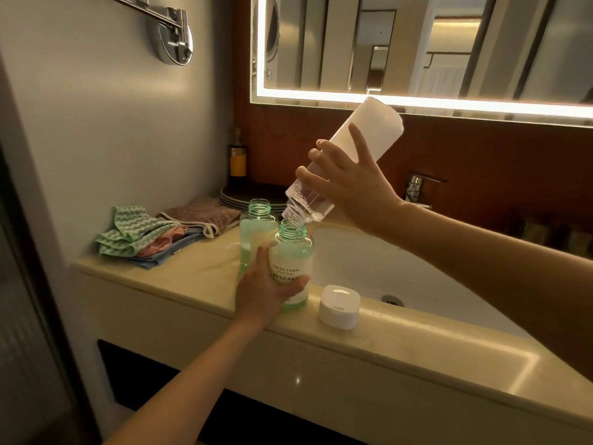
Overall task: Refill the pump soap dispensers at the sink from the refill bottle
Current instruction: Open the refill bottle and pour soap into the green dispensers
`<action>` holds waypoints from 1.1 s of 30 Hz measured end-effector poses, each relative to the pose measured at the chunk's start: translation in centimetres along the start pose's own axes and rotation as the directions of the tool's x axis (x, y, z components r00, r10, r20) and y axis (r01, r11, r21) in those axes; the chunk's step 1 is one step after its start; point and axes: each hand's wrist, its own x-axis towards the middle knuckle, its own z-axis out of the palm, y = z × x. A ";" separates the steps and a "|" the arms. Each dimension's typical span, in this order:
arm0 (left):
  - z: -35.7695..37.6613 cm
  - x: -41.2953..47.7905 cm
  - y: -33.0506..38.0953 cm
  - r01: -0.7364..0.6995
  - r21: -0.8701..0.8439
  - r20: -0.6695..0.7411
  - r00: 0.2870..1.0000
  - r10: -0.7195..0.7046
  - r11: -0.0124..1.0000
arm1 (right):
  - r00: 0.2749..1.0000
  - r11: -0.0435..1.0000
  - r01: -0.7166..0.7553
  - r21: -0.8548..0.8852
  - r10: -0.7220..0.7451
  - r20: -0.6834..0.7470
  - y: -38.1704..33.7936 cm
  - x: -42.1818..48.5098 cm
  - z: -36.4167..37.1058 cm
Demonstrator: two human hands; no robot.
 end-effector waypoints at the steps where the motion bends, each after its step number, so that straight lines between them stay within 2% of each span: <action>1: 0.0 0.0 0.0 0.001 -0.001 0.002 1.000 -0.001 1.000 | 1.000 0.998 -0.017 0.053 0.015 0.026 0.0 -0.1 0.0; 4: -0.2 0.1 0.1 0.005 -0.007 0.022 1.000 -0.005 1.000 | 0.980 0.933 -0.150 0.326 0.097 0.173 -0.5 -1.0 0.7; 7: -0.6 0.2 0.0 0.019 0.004 0.042 0.999 -0.019 1.000 | 0.923 0.742 -0.364 0.563 0.206 0.326 -1.1 -2.2 1.6; 10: -1.3 0.3 -0.6 0.030 0.022 0.036 0.999 -0.031 0.999 | 0.847 0.522 -0.530 0.668 0.292 0.445 -0.6 -3.8 2.2; 12: -1.7 0.3 -0.7 0.049 0.026 0.024 0.998 -0.050 0.998 | 0.790 0.310 -0.606 0.733 0.341 0.509 -0.2 -5.0 2.4; 16: -2.1 0.1 -0.7 0.068 -0.016 0.058 0.996 -0.067 0.998 | 0.655 -0.230 -0.639 0.734 0.337 0.676 0.3 -8.2 1.8; 18: -2.2 -0.3 -0.6 0.033 -0.061 -0.008 0.999 -0.034 0.998 | 0.624 -0.374 -0.614 0.695 0.311 0.717 0.1 -10.1 1.4; 21: -2.7 -1.3 0.1 -0.066 -0.099 -0.236 0.971 0.041 0.993 | 0.614 -0.461 -0.575 0.676 0.303 0.729 -0.4 -12.5 0.7; 23: -2.9 -2.1 0.9 -0.145 -0.097 -0.324 0.940 0.106 0.985 | 0.602 -0.507 -0.569 0.647 0.280 0.748 -0.8 -13.5 0.6; 26: -2.4 -3.4 1.8 -0.213 -0.104 -0.296 0.939 0.174 0.972 | 0.575 -0.535 -0.583 0.611 0.260 0.776 -1.7 -14.5 0.7; 29: -1.6 -4.4 2.3 -0.212 -0.144 -0.212 0.961 0.179 0.967 | 0.583 -0.553 -0.567 0.611 0.255 0.772 -2.2 -15.1 0.8; 33: -1.1 -5.4 2.1 -0.212 -0.185 -0.175 0.968 0.180 0.960 | 0.580 -0.527 -0.602 0.600 0.228 0.782 -2.2 -15.4 0.6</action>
